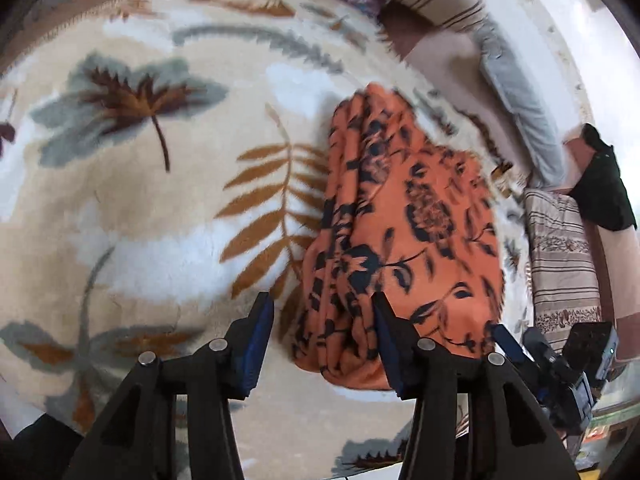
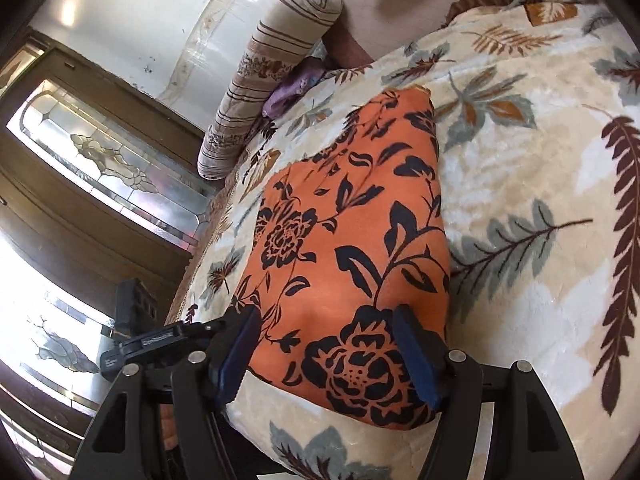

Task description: Fold small clothes

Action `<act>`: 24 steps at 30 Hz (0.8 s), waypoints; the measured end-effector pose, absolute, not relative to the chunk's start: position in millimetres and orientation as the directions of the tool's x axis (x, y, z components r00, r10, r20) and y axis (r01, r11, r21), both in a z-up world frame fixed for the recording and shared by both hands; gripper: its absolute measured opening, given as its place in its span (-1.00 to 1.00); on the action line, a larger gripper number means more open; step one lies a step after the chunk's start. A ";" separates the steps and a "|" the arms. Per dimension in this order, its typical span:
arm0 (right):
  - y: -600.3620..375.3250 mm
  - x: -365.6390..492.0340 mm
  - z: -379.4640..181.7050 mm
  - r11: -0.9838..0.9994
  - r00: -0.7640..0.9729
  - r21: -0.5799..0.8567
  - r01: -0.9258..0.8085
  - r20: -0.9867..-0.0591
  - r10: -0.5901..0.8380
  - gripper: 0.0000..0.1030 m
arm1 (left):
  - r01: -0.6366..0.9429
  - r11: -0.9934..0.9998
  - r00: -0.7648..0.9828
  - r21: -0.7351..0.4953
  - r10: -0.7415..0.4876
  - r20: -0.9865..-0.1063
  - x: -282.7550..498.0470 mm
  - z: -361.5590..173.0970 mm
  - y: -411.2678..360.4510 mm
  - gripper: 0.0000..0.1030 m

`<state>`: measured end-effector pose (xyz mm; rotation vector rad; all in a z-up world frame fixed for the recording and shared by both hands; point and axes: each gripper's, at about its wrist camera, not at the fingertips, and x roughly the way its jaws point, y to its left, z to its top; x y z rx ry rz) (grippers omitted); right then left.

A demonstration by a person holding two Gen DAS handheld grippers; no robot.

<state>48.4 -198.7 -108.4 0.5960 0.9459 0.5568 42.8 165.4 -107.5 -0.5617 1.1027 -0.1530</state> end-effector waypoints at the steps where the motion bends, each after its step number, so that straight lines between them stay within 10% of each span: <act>1: -197.9 48.0 -107.8 0.706 0.471 0.685 -0.179 -0.571 0.673 0.39 | -0.144 0.856 0.467 -0.497 -0.384 -0.796 39.5 -104.3 165.1 -0.02; 24: -244.5 44.2 -120.3 0.714 0.534 0.696 -0.075 -0.577 0.618 0.39 | -0.137 0.887 0.516 -0.441 -0.316 -0.796 47.9 -91.2 162.6 0.34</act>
